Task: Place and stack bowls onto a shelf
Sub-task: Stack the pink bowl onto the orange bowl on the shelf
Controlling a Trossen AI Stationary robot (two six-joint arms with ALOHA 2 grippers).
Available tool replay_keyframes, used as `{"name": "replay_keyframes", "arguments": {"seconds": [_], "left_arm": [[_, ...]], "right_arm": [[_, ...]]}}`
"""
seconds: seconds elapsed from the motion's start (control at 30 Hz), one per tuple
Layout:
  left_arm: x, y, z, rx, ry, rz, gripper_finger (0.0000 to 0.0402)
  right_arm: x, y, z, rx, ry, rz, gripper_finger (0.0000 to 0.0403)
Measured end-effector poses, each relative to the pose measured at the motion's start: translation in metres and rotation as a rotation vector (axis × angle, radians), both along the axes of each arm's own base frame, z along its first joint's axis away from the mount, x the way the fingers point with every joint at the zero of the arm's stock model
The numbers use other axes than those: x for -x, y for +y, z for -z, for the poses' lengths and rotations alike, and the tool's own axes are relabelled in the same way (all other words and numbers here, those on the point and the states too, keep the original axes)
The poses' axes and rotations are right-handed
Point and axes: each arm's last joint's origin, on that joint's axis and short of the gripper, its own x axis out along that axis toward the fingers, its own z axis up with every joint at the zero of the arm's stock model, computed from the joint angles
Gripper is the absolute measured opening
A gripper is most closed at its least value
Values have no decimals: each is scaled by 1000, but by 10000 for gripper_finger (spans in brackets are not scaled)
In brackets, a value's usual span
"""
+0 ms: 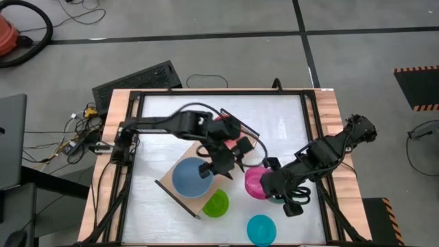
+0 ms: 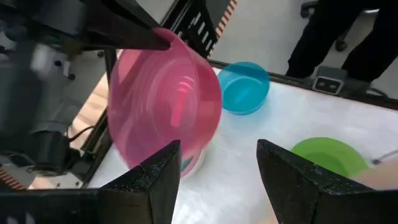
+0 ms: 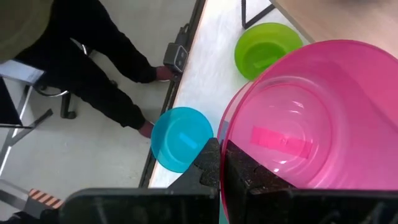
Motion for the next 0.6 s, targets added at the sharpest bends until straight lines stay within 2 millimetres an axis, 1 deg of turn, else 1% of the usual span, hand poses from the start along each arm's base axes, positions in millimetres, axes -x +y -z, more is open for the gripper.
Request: {"name": "replay_keyframes", "arguments": {"seconds": [0.1,0.43,0.6], "left_arm": [[-10,-6,9,-7,-22,21,197],[-11,-22,4,-84,-153,137,197],[-19,-27,15,-130,-154,148,197]], "right_arm": [[0,0,0,-17,10,-14,22],[1,1,0,-17,4,-75,22],[2,2,0,-42,32,-108,22]]}}
